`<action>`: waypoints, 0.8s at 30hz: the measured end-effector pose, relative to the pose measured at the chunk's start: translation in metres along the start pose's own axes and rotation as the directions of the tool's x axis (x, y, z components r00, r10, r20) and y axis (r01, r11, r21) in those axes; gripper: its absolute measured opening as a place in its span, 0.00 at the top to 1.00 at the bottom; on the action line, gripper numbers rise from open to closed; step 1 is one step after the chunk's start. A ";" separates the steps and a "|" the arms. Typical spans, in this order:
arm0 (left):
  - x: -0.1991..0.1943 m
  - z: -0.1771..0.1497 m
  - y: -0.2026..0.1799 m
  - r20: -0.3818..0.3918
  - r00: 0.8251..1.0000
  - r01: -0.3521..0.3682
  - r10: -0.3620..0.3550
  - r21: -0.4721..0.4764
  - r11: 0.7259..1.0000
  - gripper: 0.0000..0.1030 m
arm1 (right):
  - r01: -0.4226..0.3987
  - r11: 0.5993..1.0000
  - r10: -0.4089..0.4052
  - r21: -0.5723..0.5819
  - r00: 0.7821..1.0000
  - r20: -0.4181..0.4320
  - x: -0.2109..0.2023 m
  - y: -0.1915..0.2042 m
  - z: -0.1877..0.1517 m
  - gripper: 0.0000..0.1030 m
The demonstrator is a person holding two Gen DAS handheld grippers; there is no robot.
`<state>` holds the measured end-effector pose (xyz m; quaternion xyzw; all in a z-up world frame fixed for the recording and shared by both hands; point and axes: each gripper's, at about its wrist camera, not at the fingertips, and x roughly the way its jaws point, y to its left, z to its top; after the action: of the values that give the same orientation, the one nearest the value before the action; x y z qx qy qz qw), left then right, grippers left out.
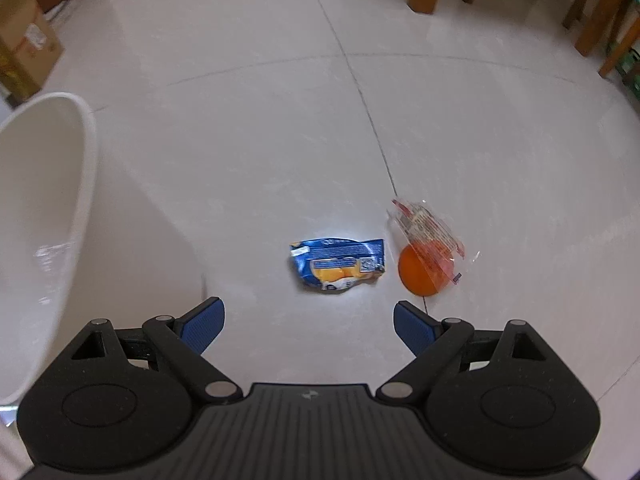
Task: Organize objects
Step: 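Move the right gripper back to the blue juice carton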
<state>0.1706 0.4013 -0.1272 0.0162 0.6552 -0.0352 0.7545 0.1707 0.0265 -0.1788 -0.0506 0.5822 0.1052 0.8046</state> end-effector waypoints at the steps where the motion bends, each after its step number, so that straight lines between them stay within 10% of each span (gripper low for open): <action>1: 0.000 0.000 0.000 0.000 1.000 0.001 -0.001 0.001 1.000 0.96 | 0.012 1.000 -0.012 0.016 1.000 -0.008 0.009 -0.003 0.001 0.08; 24: -0.001 0.001 -0.003 -0.003 1.000 -0.008 0.008 0.000 1.000 0.97 | -0.113 0.991 0.116 -0.071 0.993 0.037 0.145 -0.019 0.064 0.08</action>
<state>0.1714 0.3984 -0.1260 0.0188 0.6561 -0.0323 0.7538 0.2777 0.0375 -0.2966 -0.0423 0.5635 0.1722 0.8068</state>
